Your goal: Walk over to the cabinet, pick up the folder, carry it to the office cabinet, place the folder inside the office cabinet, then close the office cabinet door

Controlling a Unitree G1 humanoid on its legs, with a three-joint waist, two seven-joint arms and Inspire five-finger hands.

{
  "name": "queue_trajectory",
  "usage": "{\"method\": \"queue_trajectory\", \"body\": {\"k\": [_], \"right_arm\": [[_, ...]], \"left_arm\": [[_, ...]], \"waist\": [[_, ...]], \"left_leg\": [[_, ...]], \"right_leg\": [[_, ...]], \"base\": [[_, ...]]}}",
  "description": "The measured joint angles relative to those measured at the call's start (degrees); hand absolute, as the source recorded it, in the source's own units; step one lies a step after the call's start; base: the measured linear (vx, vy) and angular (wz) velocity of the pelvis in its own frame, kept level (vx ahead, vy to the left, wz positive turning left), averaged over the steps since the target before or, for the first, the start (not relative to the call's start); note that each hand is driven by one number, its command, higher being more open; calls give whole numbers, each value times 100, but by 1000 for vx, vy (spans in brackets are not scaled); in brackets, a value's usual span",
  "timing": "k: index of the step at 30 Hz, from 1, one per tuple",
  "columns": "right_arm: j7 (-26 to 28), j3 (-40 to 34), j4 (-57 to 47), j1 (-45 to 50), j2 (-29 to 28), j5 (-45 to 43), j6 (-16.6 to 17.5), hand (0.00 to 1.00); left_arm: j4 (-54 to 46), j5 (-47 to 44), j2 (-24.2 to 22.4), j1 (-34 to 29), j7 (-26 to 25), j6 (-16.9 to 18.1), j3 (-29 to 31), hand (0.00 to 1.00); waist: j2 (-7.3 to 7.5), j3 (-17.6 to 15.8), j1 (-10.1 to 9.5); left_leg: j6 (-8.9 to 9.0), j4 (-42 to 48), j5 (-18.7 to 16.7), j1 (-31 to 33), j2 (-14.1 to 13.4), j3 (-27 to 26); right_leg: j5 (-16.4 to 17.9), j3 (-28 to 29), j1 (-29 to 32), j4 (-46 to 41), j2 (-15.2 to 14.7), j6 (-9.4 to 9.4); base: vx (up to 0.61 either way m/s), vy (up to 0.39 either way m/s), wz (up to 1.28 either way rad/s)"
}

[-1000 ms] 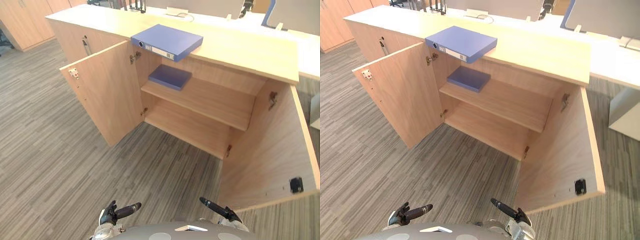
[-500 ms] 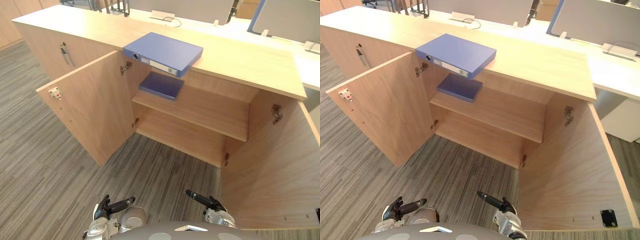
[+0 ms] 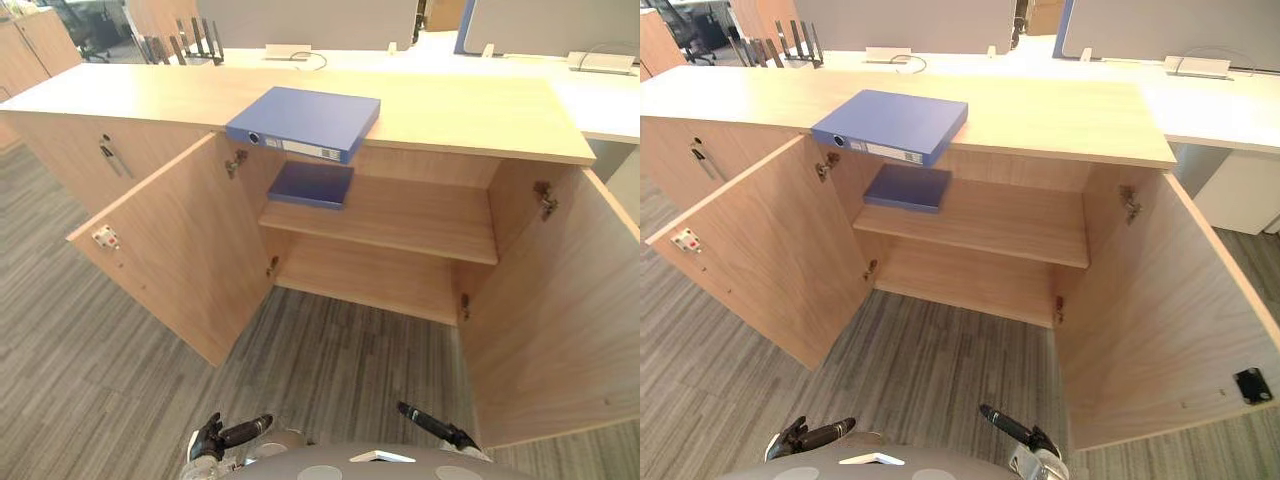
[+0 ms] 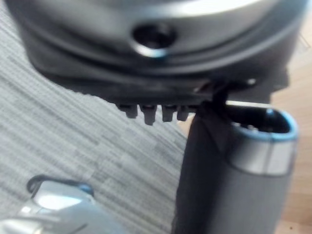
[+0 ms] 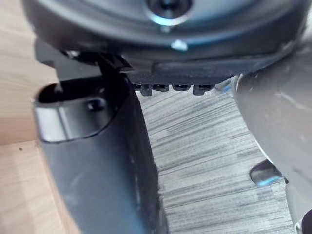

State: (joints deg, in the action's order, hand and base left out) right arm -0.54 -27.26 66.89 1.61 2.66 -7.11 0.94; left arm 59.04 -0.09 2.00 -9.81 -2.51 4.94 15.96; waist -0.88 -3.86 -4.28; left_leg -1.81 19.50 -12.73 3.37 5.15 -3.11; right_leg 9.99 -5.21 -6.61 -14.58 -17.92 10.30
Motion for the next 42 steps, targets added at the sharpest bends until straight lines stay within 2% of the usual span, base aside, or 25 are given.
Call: {"method": "queue_trajectory", "body": {"k": [1, 2, 3, 4, 5, 7, 11, 13, 14, 16, 17, 21, 27, 28, 29, 30, 31, 32, 33, 34, 35, 36, 38, 40, 42], "right_arm": [[-1, 14, -192, 28, 0, 2, 36, 100], [-2, 103, -301, 26, -5, 3, 61, 100], [-5, 175, -375, 35, -16, 2, 65, 100], [-13, 266, -401, 43, -20, 1, 69, 100], [-23, 481, -428, 47, -34, -2, 78, 100], [-30, 610, -430, 25, -63, -9, 114, 100], [-17, 864, -430, 25, -102, -88, 115, 100], [-10, 941, -418, 95, -108, -118, 99, 100], [-4, 985, -412, 182, -155, -117, 101, 100], [3, 983, -398, 196, -74, -135, 75, 100], [3, 996, -403, 201, 2, -98, 88, 100], [3, 1046, -374, 188, 22, -5, 74, 100], [-4, 978, -362, 192, -86, -8, 69, 100], [-3, 979, -362, 191, -132, -9, 69, 100], [4, 991, -364, 187, -210, -8, 69, 100], [2, 1003, -369, 185, -218, -8, 69, 100], [-1, 1005, -394, 167, -211, -9, 70, 100], [-13, 1004, -468, 211, -150, -13, 70, 100], [-20, 995, -488, 208, -127, -21, 71, 100], [-23, 989, -493, 208, -125, -25, 74, 100], [-18, 974, -486, 229, -114, -146, 73, 100], [-18, 971, -489, 240, -109, -244, 76, 100], [-16, 912, -498, 268, -73, -323, 83, 100], [-41, 680, -490, 422, -292, -492, 78, 100], [-35, 647, -465, 428, -313, -494, 72, 100]], "left_arm": [[-15, 20, -1, -90, 9, 4, -48, 100], [-52, 19, 17, -97, 14, 2, -48, 100], [-121, 21, 23, -112, 15, 4, -45, 100], [-167, 21, 26, -145, 18, 8, -34, 100], [-238, 21, 28, -183, 22, 14, 13, 100], [-230, 47, 32, -192, 28, 13, 6, 100], [-216, 70, 27, -171, 47, 8, 6, 100], [-222, 70, 35, -147, 81, 16, 15, 100], [-224, 72, 83, -118, 117, 47, 52, 100], [-157, 72, -17, -81, 110, 26, 91, 100], [-159, 72, -139, -96, 114, 28, 146, 100], [-160, 71, -227, -99, 136, 27, 327, 100], [-228, 72, -171, 32, 142, 24, 298, 100], [-304, 72, -138, 38, 143, 26, 293, 100], [-490, 69, -82, 44, 135, 30, 289, 100], [-560, 69, -77, 43, 134, 29, 289, 100], [-620, 65, -89, 40, 135, 33, 278, 100], [-604, -21, -109, 5, 147, 27, 200, 100], [-597, -133, -108, -5, 169, 23, 169, 100], [-597, -224, -108, -12, 180, 22, 162, 100], [-610, -638, -108, -42, 184, 26, 107, 100], [-618, -768, -110, -67, 183, 28, 85, 100], [-702, -1113, -137, -156, 186, 22, 6, 100], [-1051, -1609, -41, -303, 182, 19, -123, 100], [-1373, -1934, -97, -362, 201, 21, -429, 100]], "waist": [[-27, 20, 17], [18, 15, 33], [-44, 17, 73], [20, 10, 84], [51, 13, 94], [44, 14, 132], [18, -35, 154], [55, -26, 169], [198, 8, 144], [134, 28, 139], [-23, 69, 129], [-61, 96, 131], [31, 83, 160], [104, 37, 137], [222, -60, 125], [234, -94, 118], [198, -129, 107], [99, -153, 109], [46, -162, 124], [38, -161, 129], [36, -160, 107], [30, -156, 106], [-75, -134, 93], [249, -46, 53], [267, -48, 50]], "left_leg": [[-42, -107, 55, -133, 94, 1], [-146, -182, 70, -305, 179, 6], [-218, -232, 100, -424, 213, 11], [-265, -276, 109, -510, 227, 16], [-318, -431, 105, -727, 225, 29], [-342, -665, 133, -947, 147, 32], [-295, -900, 108, -1240, -90, 110], [-189, -937, 66, -1291, -145, 268], [-121, -967, 26, -1326, -58, 383], [9, -988, 3, -1371, -206, 510], [110, -1073, -39, -1394, -374, 530], [243, -1278, 4, -1425, -618, 529], [360, -1031, 41, -1284, -646, 610], [446, -657, -20, -1142, -620, 552], [609, 456, -150, -673, -632, 314], [623, 1004, -169, -450, -681, 199], [624, 1800, -167, -122, -809, 20], [425, 2695, -381, 213, -1179, -323], [390, 2833, -523, 329, -1401, -439], [398, 2792, -578, 395, -1512, -470], [367, 2217, -594, 498, -1753, -390], [397, 1902, -568, 492, -1796, -331], [714, 954, -265, 362, -1813, -135], [555, 400, -69, 114, -1288, -415], [529, 367, -49, 120, -1057, -499]], "right_leg": [[10, 35, 473, -1032, -140, -141], [-140, 81, 872, -1932, -280, -463], [-305, 86, 1044, -2418, -355, -751], [-387, 87, 1121, -2660, -386, -881], [-343, 61, 1263, -3016, -341, -857], [-33, -124, 1382, -2957, -95, -668], [376, -587, 1609, -2388, 654, -734], [282, -622, 1498, -1624, 893, -753], [11, -672, 1396, -997, 859, -859], [15, -862, 1217, -797, 960, -862], [-12, -995, 1109, -548, 1121, -907], [-136, -1112, 891, -57, 1417, -1033], [-463, -1347, 408, 714, 1513, -974], [-494, -1357, 303, 829, 1497, -965], [-531, -1389, 100, 1002, 1488, -975], [-533, -1406, 22, 1039, 1496, -983], [-513, -1446, -96, 1081, 1519, -1015], [-429, -1449, -224, 1075, 1611, -1068], [-399, -1425, -284, 1067, 1632, -1034], [-387, -1382, -300, 1063, 1627, -1009], [-382, -1244, -283, 1057, 1554, -878], [-385, -1183, -259, 1047, 1527, -824], [-369, -1005, -174, 956, 1455, -659], [-494, -608, -108, 1099, 1102, -479], [-566, -528, -82, 1178, 883, -370]], "base": [[88, 233, 15], [132, 256, 24], [136, 189, 23], [162, 138, 15], [125, 87, 3], [155, 60, -8], [193, -48, 1], [192, -170, 46], [151, -152, 39], [222, -183, 36], [243, -185, 27], [177, -95, 4], [62, 6, 20], [-12, 34, 30], [-35, 19, 27], [-41, 20, 20], [-63, 58, 4], [-40, 72, 1], [-29, 86, -3], [65, 201, -20], [61, 184, -28], [95, 285, -38], [75, 262, -36], [132, 241, -19], [125, 224, -4]]}}
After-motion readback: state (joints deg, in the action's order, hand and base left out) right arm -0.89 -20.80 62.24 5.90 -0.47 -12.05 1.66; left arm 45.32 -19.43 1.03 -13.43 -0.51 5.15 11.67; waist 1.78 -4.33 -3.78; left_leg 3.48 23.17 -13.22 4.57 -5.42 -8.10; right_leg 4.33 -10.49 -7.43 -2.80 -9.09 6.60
